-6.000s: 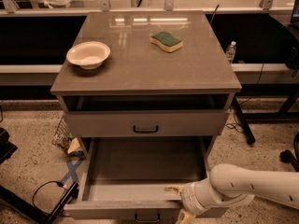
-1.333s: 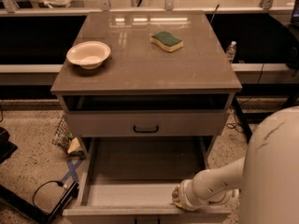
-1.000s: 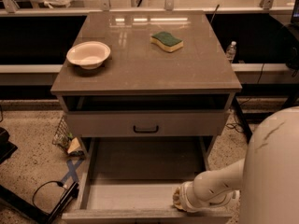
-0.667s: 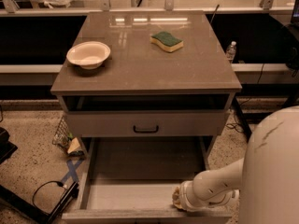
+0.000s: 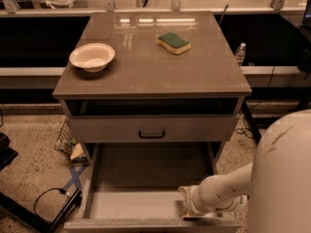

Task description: Open middle drawer

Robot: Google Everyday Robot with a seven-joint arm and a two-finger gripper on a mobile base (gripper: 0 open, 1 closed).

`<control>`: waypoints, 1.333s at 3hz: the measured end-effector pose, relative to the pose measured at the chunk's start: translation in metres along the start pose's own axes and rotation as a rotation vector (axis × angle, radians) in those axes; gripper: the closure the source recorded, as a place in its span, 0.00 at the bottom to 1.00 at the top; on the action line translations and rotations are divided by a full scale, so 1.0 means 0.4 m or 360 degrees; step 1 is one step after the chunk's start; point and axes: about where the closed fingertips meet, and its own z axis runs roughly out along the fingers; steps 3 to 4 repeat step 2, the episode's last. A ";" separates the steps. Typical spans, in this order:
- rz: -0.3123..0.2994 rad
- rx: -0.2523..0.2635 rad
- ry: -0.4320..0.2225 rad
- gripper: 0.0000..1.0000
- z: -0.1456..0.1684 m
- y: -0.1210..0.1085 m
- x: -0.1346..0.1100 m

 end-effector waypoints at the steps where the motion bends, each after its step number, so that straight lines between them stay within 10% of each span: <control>1: -0.0001 -0.0001 -0.0001 0.00 0.001 0.001 -0.001; 4: -0.0001 -0.0001 -0.0001 0.00 0.001 0.001 -0.001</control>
Offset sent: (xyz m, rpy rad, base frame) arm -0.0002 0.0004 -0.0002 0.0003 0.0006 0.0009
